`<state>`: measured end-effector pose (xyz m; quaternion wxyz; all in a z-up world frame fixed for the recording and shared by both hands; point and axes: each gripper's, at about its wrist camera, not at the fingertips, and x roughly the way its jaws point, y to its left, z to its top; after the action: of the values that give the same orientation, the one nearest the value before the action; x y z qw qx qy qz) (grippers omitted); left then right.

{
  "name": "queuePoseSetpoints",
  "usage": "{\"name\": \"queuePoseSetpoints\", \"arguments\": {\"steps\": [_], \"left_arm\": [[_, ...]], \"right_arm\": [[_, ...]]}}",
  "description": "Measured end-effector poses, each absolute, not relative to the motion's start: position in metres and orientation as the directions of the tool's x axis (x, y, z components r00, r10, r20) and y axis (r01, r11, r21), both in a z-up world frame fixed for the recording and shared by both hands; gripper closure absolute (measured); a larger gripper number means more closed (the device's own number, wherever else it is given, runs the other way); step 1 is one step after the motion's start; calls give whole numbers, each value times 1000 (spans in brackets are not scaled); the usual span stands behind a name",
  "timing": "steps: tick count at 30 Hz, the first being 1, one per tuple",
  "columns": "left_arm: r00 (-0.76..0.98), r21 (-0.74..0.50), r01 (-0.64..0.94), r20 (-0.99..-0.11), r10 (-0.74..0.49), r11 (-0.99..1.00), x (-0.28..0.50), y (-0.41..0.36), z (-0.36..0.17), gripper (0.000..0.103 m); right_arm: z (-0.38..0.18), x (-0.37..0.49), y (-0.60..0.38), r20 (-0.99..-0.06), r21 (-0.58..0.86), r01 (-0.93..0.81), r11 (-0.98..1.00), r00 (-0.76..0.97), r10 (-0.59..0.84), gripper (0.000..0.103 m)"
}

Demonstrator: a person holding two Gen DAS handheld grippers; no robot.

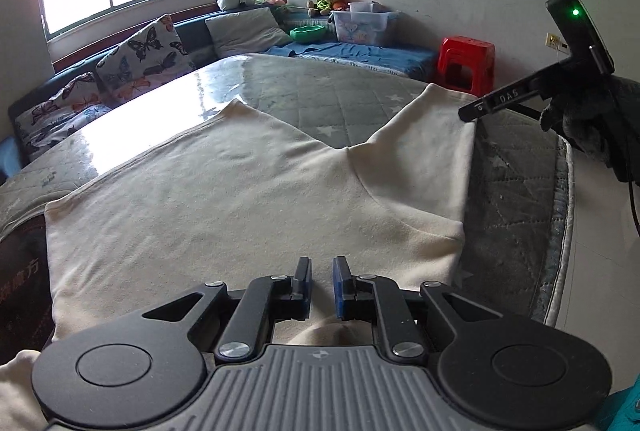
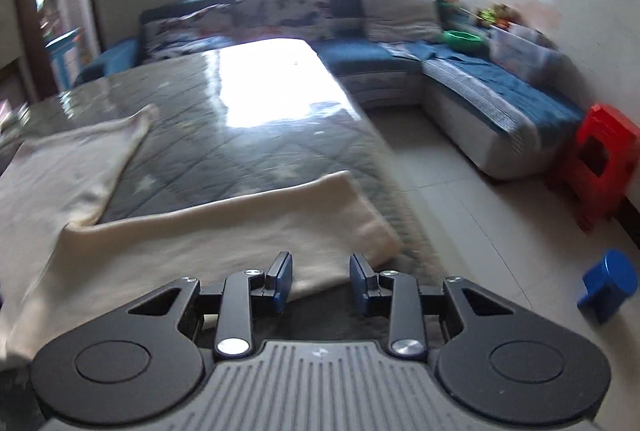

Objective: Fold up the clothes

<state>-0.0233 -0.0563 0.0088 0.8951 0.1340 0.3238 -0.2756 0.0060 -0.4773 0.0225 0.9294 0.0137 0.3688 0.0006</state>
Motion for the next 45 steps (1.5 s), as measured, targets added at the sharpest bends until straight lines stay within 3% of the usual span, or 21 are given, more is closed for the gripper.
{"name": "queuePoseSetpoints", "arguments": {"steps": [9,11,18,22,26,34,36,45], "left_arm": [[640,34,573,-642,-421,819,-17,-64,18,84],[638,37,578,-643,-424,815,-17,-69,18,84],[626,41,607,-641,-445,793,-18,-85,16,84],[612,41,621,-648,-452,783,-17,-95,9,77],[620,44,614,-645,-446,788,-17,-94,10,77],[699,27,499,-603,-384,866,-23,-42,30,71],[724,32,457,-594,-350,889,-26,-26,32,63],[798,43,265,-570,-194,963,-53,44,34,51]], "right_arm": [[17,13,-496,-664,94,100,991,747,-12,74],[17,15,-495,-659,112,99,989,752,-1,94],[45,8,-500,-585,127,89,988,811,2,95],[41,9,-498,-603,118,80,990,797,7,95],[50,5,-489,-591,111,57,992,807,20,95],[118,-19,-429,-492,59,-171,983,852,178,96],[132,-25,-404,-478,42,-250,967,845,239,96],[143,-41,-271,-510,-7,-592,806,695,506,96]]}}
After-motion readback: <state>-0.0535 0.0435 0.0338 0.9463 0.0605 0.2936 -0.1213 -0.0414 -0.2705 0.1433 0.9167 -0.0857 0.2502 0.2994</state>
